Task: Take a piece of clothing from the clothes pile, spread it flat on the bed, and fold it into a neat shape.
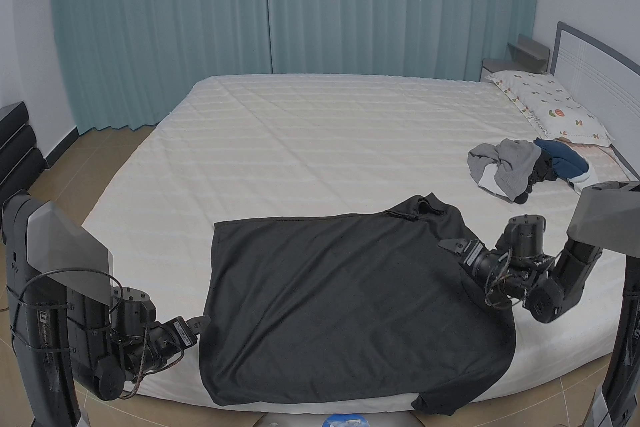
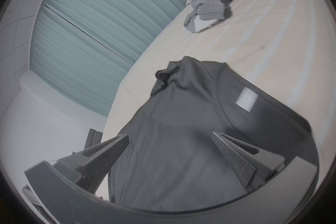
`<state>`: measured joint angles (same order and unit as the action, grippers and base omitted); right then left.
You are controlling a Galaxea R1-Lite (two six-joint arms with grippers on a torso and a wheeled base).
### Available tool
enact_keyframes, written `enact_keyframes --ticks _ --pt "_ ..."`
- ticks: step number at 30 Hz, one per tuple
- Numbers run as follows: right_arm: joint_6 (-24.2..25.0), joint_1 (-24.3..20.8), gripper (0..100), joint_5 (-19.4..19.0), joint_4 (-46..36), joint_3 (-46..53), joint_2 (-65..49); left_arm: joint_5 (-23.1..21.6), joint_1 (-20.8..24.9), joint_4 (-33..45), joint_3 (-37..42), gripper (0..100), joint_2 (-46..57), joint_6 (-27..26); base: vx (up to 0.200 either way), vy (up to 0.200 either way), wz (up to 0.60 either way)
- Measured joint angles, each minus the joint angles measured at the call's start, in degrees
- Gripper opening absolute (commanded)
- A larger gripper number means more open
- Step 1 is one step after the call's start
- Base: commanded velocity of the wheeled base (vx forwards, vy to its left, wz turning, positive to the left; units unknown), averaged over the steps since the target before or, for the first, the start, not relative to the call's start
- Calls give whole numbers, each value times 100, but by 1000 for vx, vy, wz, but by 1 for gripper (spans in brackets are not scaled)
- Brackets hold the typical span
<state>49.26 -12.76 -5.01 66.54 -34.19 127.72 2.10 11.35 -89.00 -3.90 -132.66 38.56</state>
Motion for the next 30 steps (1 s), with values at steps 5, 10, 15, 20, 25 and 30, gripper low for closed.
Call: enact_keyframes --ticks 5,10,15,20,25,30 --pt "-7 -40 100 22 -1273 -1409 111 4 61 2 -76 100 -11 112 0 0 0" --pt "-117 -68 100 37 -2537 -2870 386 4 107 2 -144 100 -37 208 0 0 0" --pt "-408 -84 100 50 -3799 -4386 874 6 138 2 -218 100 -96 329 0 0 0" --pt "-572 -82 100 56 -4607 -5564 1376 9 155 2 -266 100 -135 450 0 0 0" --pt "-633 -71 100 83 -5297 -6596 1897 6 163 2 -296 100 -172 517 0 0 0" --pt "-675 -51 100 290 -5765 -7556 2459 11 168 2 -315 100 -221 547 0 0 0"
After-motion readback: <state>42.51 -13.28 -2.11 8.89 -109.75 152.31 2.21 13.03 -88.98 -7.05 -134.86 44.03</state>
